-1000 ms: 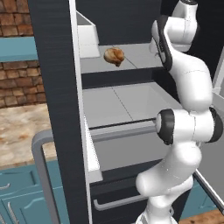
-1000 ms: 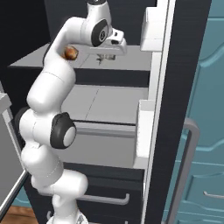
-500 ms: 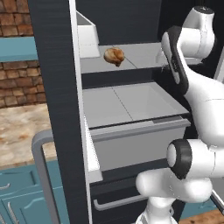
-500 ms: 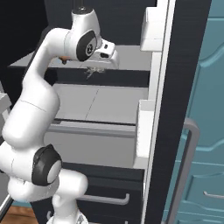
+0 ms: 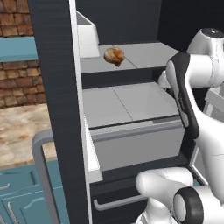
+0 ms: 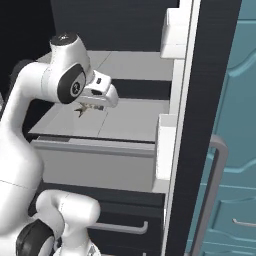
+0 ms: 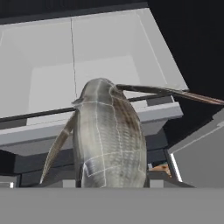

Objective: Gather the avocado and corn from the fridge and place them on a tray on the dining counter. Then gather the chicken drumstick and fish from the fridge and place them on the other tray.

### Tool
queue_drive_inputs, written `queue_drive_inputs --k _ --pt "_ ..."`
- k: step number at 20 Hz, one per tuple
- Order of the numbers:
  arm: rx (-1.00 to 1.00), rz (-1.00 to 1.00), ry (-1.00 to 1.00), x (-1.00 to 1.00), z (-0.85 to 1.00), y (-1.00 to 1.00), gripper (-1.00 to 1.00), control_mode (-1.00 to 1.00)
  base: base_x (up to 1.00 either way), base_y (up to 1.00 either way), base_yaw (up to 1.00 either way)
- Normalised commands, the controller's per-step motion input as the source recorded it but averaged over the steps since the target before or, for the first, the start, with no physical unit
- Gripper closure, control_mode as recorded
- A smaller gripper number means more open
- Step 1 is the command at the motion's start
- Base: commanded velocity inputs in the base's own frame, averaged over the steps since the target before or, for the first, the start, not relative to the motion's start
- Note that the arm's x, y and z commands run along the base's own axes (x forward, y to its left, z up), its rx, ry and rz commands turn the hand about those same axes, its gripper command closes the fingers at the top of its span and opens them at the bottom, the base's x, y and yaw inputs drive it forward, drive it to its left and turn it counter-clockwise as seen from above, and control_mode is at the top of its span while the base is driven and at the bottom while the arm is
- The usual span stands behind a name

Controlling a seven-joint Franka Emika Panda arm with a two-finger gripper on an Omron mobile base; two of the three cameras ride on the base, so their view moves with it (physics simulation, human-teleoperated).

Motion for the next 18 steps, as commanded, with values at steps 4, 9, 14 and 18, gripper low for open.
queue_drive_inputs --k 4,9,14,18 --pt "0.00 -0.05 0.04 -1.00 -0.37 0.37 1.00 -1.00 0.00 0.00 0.00" --pt "0.00 -0.04 0.06 -0.99 -0.34 0.34 1.00 -1.00 0.00 0.00 0.00" --pt "0.00 -0.02 0.05 -0.99 -0.38 0.29 1.00 -1.00 0.00 0.00 0.00" --pt "0.00 0.00 0.02 -0.97 -0.40 0.15 1.00 -1.00 0.00 0.00 0.00"
